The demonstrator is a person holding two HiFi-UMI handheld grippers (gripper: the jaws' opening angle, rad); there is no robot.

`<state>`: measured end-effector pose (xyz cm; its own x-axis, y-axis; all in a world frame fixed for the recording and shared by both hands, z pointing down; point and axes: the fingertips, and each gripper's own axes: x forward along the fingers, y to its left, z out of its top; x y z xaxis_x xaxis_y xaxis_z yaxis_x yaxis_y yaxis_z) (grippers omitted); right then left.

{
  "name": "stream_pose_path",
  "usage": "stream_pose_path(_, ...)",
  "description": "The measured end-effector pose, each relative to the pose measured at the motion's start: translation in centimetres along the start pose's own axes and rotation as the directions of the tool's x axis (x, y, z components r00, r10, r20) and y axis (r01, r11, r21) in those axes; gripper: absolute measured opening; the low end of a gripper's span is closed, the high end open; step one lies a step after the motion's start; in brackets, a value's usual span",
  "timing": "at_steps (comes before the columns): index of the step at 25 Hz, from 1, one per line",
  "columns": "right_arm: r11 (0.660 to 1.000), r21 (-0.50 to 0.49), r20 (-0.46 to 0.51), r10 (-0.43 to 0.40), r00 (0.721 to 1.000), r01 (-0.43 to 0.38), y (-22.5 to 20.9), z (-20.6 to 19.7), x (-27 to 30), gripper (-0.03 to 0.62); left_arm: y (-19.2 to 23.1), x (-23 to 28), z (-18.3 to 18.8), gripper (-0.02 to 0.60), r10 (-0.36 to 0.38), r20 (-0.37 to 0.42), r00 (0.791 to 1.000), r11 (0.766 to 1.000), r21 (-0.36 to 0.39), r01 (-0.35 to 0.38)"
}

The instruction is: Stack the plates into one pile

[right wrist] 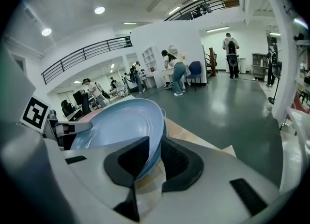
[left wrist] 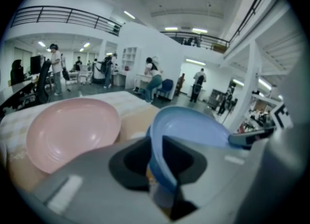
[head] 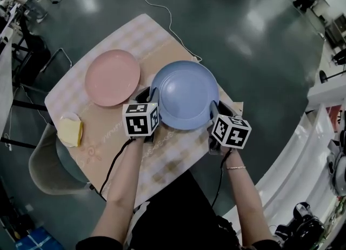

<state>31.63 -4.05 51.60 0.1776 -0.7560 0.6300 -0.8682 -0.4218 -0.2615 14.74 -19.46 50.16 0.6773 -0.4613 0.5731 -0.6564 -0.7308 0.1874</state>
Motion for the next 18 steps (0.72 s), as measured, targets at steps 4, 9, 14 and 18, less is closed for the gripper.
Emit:
stream_pose_path(4,1.0,-0.021,-0.017,0.002,1.0,-0.002,-0.3,0.2,1.1,0.071,0.3,1.0,-0.3,0.078,0.013,-0.019,1.0,1.0,0.002,-0.013)
stream_pose_path(9,0.999,-0.053,-0.031,0.002,1.0,-0.004,-0.5,0.2,1.9,0.071,0.6,1.7,-1.1,0.078,0.045,-0.041,0.998,0.999,0.023,-0.044)
stream_pose_path(14,0.998,-0.061,-0.042,0.001,0.999,-0.004,-1.0,-0.2,2.6,0.075,0.5,1.8,-1.2,0.078,0.064,-0.034,0.997,0.997,0.044,-0.062)
stream_pose_path(18,0.997,-0.071,-0.041,0.005,0.999,-0.008,-0.9,-0.2,2.8,0.081,0.5,1.9,-1.1,0.082,0.072,-0.034,0.997,0.996,0.059,-0.07)
